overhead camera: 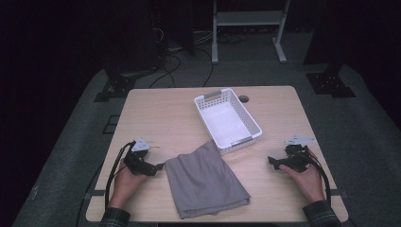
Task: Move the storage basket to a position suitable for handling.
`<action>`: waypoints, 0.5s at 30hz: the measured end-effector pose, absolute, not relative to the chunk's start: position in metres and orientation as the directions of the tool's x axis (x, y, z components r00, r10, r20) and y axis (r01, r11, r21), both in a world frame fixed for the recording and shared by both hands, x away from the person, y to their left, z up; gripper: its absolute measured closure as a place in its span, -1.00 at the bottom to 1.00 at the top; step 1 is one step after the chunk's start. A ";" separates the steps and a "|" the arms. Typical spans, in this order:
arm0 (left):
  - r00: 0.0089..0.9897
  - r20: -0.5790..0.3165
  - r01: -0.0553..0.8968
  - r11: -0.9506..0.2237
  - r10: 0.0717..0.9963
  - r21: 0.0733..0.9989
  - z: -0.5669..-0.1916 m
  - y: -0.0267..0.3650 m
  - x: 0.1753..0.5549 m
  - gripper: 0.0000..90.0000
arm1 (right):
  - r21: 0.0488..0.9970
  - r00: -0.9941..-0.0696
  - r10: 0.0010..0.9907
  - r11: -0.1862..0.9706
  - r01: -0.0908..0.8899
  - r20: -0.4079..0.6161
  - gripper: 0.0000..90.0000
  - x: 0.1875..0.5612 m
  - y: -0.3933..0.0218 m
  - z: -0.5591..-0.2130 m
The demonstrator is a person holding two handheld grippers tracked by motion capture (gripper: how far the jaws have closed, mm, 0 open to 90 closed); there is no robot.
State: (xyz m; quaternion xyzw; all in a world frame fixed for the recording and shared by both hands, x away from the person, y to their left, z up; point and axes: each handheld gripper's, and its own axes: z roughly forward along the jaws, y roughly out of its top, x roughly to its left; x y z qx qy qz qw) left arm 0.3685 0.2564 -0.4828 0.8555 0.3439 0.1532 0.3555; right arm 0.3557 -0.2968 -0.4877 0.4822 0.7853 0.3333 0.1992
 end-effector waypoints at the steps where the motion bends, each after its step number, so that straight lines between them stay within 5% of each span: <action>1: 0.717 0.018 0.479 -0.511 0.697 0.714 -0.483 0.256 0.368 -1.00 | 0.716 -0.453 0.891 0.311 0.625 0.009 -0.98 0.356 -0.297 -0.488; 5: 0.716 0.018 0.480 -0.511 0.698 0.713 -0.483 0.256 0.369 -1.00 | 0.717 -0.450 0.893 0.307 0.626 0.010 -0.96 0.356 -0.297 -0.488; 15: 0.713 0.018 0.481 -0.507 0.701 0.715 -0.483 0.256 0.368 -1.00 | 0.698 -0.448 0.893 0.299 0.650 0.034 -0.37 0.350 -0.295 -0.474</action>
